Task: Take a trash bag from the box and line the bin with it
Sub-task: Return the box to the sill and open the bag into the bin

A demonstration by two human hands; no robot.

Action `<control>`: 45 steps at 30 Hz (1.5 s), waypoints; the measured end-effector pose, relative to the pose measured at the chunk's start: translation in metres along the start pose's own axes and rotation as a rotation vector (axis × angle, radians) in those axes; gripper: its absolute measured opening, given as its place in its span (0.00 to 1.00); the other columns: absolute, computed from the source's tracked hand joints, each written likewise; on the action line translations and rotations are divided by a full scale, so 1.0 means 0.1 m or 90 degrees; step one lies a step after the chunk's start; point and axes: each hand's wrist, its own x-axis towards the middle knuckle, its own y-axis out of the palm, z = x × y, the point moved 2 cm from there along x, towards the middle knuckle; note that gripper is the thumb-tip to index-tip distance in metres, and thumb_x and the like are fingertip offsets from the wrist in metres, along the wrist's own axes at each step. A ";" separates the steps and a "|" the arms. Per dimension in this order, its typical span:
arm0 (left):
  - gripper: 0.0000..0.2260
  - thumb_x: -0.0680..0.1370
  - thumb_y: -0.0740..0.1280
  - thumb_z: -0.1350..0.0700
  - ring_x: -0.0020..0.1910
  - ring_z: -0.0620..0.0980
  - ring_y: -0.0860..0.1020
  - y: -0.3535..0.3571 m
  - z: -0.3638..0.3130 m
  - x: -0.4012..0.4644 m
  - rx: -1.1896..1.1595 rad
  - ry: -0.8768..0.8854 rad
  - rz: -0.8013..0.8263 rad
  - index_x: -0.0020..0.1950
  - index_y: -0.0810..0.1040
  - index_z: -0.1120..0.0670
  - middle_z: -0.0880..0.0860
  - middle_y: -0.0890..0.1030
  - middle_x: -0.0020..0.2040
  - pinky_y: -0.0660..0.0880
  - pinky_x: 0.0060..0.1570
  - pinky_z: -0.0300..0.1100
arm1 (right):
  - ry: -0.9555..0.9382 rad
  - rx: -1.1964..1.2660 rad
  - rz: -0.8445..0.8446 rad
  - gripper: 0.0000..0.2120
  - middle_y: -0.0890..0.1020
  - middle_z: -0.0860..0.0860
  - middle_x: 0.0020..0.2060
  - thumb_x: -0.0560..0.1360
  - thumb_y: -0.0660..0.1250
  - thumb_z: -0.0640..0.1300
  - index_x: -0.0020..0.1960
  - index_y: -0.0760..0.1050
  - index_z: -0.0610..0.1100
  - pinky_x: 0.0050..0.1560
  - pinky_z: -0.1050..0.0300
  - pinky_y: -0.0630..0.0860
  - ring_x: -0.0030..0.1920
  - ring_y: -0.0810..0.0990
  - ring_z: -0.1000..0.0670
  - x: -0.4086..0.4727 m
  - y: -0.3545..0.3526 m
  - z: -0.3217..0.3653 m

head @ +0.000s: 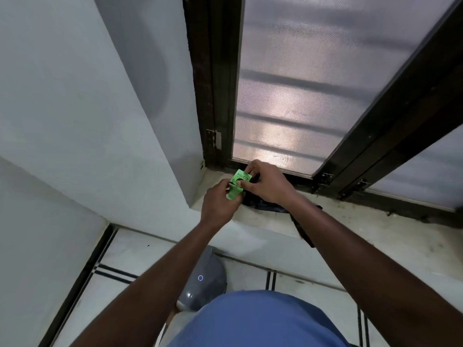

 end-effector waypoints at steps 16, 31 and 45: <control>0.29 0.78 0.78 0.43 0.56 0.52 0.88 -0.02 0.04 -0.04 -0.018 0.043 0.028 0.72 0.66 0.44 0.50 0.90 0.61 0.84 0.57 0.56 | 0.030 -0.125 0.153 0.33 0.83 0.50 0.56 0.72 0.84 0.59 0.69 0.73 0.49 0.49 0.49 0.81 0.53 0.83 0.47 0.27 -0.07 0.17; 0.17 0.82 0.74 0.48 0.53 0.48 0.87 -0.06 0.15 0.05 -0.025 0.057 0.007 0.68 0.75 0.45 0.48 0.88 0.55 0.85 0.55 0.49 | 0.172 0.182 0.228 0.21 0.86 0.48 0.58 0.79 0.76 0.56 0.67 0.80 0.48 0.56 0.45 0.87 0.57 0.87 0.45 0.31 0.07 0.14; 0.24 0.78 0.74 0.58 0.59 0.57 0.84 0.19 0.62 0.16 -0.578 -0.488 -0.169 0.73 0.75 0.57 0.56 0.82 0.60 0.83 0.48 0.45 | 0.062 -0.056 0.105 0.36 0.73 0.44 0.78 0.80 0.72 0.47 0.86 0.66 0.48 0.76 0.43 0.74 0.77 0.72 0.39 -0.25 0.63 -0.24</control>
